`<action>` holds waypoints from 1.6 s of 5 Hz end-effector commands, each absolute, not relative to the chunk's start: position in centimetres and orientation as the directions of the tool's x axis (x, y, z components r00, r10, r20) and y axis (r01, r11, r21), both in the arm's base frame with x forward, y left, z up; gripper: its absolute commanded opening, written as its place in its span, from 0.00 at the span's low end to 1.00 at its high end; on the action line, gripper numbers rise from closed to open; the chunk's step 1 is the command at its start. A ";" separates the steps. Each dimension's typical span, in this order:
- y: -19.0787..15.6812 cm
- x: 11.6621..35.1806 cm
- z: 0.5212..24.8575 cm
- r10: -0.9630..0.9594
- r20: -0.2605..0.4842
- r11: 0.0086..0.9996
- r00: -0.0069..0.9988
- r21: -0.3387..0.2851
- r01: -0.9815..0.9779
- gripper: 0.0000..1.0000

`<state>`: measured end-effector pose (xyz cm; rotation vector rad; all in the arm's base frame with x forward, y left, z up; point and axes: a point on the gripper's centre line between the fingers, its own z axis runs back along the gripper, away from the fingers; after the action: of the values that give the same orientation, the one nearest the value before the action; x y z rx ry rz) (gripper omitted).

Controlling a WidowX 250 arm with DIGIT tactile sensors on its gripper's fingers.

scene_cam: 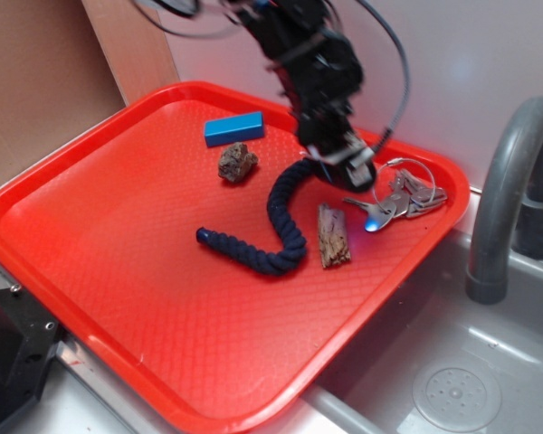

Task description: Grab the silver keys.

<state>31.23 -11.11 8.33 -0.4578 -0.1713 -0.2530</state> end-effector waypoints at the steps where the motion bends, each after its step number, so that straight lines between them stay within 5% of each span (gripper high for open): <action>1: -11.9 30.4 13.3 -0.137 0.354 0.897 0.925 -0.352 0.267 1.00; 4: -15.4 33.1 10.1 -0.192 0.340 0.906 0.920 -0.299 0.300 1.00; 6: -14.2 35.6 8.3 -0.179 0.294 0.918 0.939 -0.294 0.267 1.00; 8: -15.0 35.0 6.5 -0.219 0.254 0.918 0.942 -0.273 0.287 1.00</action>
<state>34.61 -12.46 4.68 -0.2954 -0.1543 -0.2357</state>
